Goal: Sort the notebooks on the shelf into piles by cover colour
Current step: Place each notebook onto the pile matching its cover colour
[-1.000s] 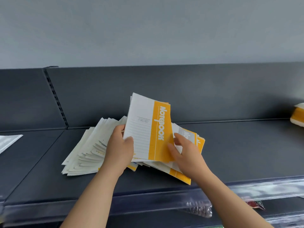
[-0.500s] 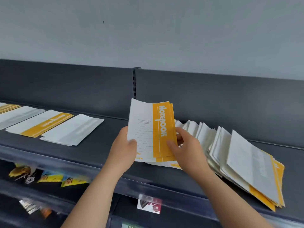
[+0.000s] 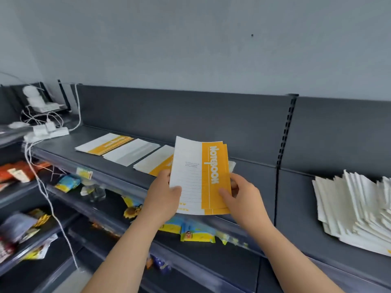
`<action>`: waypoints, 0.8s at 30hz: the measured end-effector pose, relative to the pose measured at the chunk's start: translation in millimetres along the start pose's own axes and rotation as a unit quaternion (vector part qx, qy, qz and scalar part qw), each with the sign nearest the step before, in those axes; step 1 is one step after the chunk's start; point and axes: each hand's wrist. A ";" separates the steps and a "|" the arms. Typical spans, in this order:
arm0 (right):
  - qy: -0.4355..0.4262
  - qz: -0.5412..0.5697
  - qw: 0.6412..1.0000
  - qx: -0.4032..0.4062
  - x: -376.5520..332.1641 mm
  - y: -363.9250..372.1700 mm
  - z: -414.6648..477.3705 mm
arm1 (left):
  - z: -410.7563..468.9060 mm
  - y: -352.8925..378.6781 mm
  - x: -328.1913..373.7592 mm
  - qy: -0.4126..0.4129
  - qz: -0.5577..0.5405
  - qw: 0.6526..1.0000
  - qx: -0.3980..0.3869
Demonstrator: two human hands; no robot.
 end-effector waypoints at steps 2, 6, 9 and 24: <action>-0.005 0.005 1.000 -0.007 -13.1 32.4 8.9 | 11.4 -25.4 -14.6 -0.002 0.015 1.000 0.011; 0.004 0.019 0.999 -0.045 -33.9 85.4 30.2 | 33.1 -67.5 -42.1 -0.017 0.042 0.999 0.027; -0.011 0.023 0.998 -0.057 -45.1 119.0 50.7 | 52.5 -93.5 -62.8 -0.036 0.048 0.997 0.043; -0.064 -0.004 0.991 -0.114 -62.3 261.0 203.3 | 208.3 -177.2 -113.0 -0.034 0.035 0.993 0.105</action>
Point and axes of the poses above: each hand's wrist, its own z-axis towards the middle knuckle, its own y-axis out of the palm, x = y × z, and after that the axes turned 10 degrees about -y, right-handed
